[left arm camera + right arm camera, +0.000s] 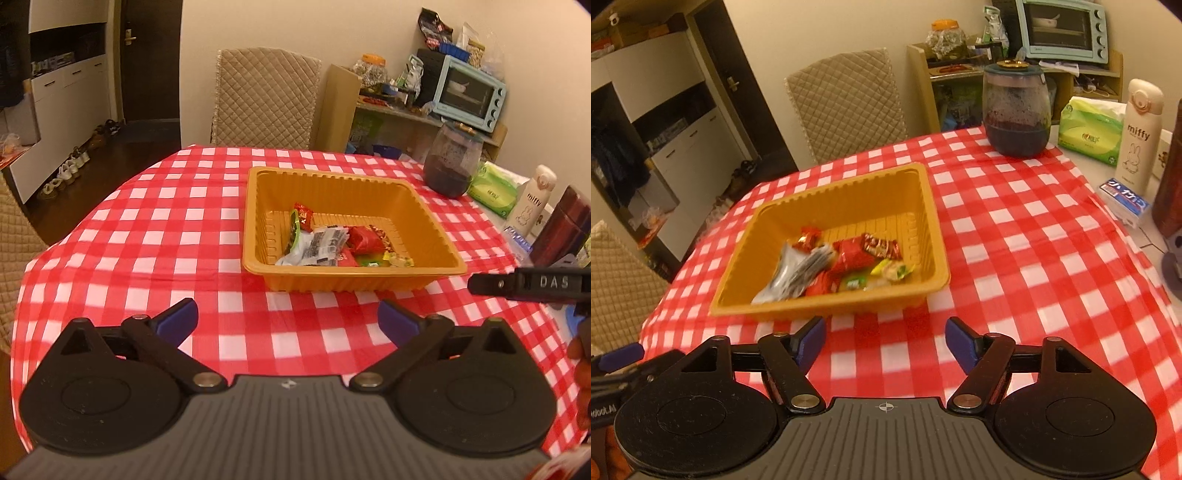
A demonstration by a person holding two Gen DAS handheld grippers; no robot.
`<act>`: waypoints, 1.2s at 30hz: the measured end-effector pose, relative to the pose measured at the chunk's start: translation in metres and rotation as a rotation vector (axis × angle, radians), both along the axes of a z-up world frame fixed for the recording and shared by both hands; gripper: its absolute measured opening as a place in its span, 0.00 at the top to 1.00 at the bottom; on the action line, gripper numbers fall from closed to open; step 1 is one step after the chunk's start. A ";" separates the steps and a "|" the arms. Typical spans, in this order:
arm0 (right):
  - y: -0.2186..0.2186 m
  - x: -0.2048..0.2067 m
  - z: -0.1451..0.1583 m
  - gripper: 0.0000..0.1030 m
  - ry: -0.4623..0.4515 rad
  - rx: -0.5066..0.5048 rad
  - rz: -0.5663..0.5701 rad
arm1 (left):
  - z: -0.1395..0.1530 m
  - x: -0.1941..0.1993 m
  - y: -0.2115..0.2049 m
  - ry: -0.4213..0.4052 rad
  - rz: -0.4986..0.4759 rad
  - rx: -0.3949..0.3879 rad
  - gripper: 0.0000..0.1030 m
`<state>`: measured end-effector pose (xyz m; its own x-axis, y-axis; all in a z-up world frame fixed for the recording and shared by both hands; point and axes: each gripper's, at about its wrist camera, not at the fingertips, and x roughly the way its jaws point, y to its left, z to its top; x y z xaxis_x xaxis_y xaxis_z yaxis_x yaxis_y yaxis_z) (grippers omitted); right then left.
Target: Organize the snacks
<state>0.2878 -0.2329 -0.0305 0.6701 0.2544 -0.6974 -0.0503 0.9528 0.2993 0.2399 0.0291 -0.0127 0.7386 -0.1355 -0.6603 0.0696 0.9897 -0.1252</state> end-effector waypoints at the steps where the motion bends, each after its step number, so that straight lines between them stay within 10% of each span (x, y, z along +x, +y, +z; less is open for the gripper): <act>1: 0.001 -0.007 0.004 0.29 -0.004 -0.003 0.003 | 0.003 -0.006 -0.001 -0.003 0.001 -0.004 0.00; 36: 0.012 -0.219 0.052 0.25 -0.063 -0.146 0.040 | 0.050 -0.194 -0.029 0.041 0.099 0.044 0.00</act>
<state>0.0690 -0.2207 0.0213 0.7052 0.1805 -0.6857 -0.1030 0.9829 0.1529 0.0458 -0.0002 0.0376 0.7189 -0.0334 -0.6943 -0.0327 0.9961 -0.0819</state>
